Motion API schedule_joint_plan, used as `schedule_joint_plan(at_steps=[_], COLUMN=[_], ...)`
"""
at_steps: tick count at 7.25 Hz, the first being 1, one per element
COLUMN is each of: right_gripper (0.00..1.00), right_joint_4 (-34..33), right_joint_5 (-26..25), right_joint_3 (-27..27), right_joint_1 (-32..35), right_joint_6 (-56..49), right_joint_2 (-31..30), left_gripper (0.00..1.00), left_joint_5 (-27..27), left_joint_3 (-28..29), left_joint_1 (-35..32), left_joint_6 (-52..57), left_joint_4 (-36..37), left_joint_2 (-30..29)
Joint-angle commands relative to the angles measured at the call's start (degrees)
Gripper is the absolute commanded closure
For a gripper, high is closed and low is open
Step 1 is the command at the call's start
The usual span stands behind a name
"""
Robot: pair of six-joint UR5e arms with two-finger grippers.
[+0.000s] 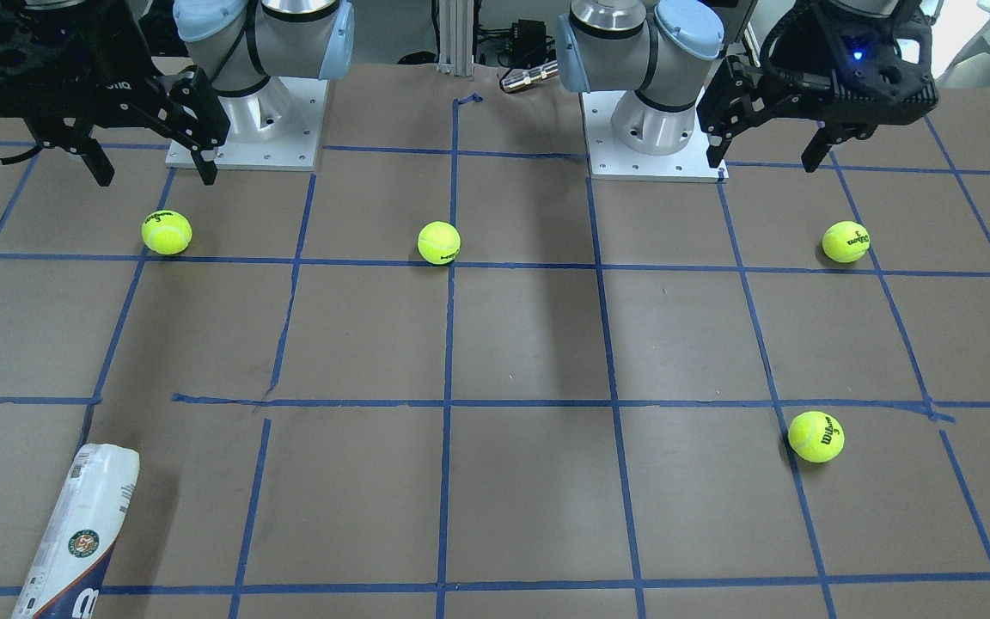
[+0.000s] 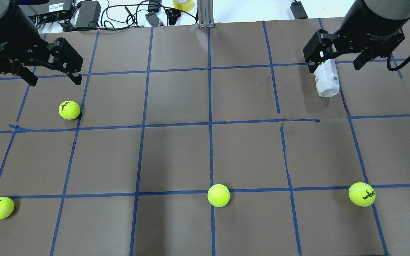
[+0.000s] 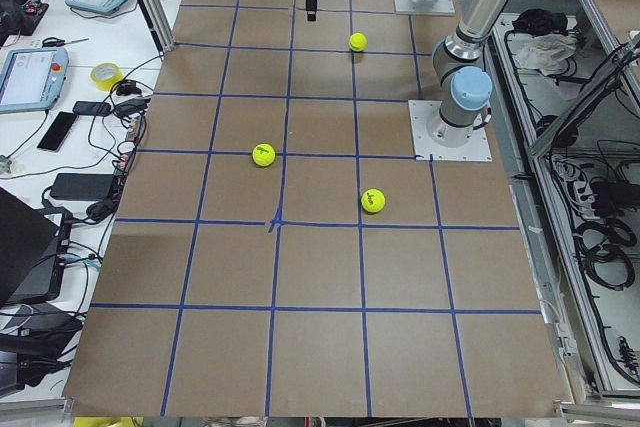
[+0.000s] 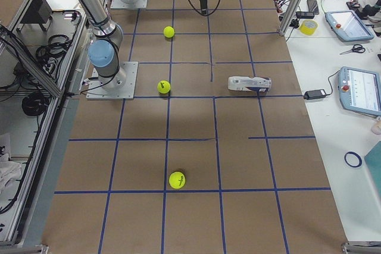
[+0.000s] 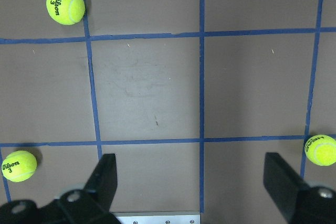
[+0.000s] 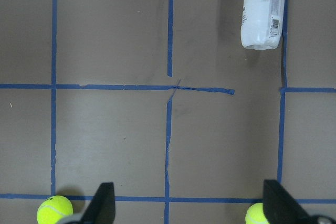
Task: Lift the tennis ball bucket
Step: 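Lower the right gripper over the clear tennis ball can's open end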
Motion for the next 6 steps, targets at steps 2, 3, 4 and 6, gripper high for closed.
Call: schedule_joint_plan(at_steps=[2,3,4,6], right_gripper=[0.00,0.00,0.00,0.00], right_joint_4=[-0.8,-1.5,-0.7,-2.4], right_joint_5=[-2.6,-2.5,-2.5,-0.3], right_joint_3=[-2.0,-4.6,-5.4,-6.5], right_joint_1=[-0.8,-1.4,-2.2,-8.1], right_joint_6=[-4.1,-6.0,-6.1,-6.1], right_joint_2=[0.8,3.0,7.8,17.4], left_gripper=[0.00,0.00,0.00,0.00], left_joint_5=[0.0,0.0,0.0,0.0], left_joint_3=[0.0,0.0,0.0,0.0], left_joint_1=[0.0,0.0,0.0,0.0], left_joint_6=[0.0,0.0,0.0,0.0], left_joint_4=[0.0,-0.1,-0.1,-0.2], left_joint_2=[0.0,0.1,0.1,0.1])
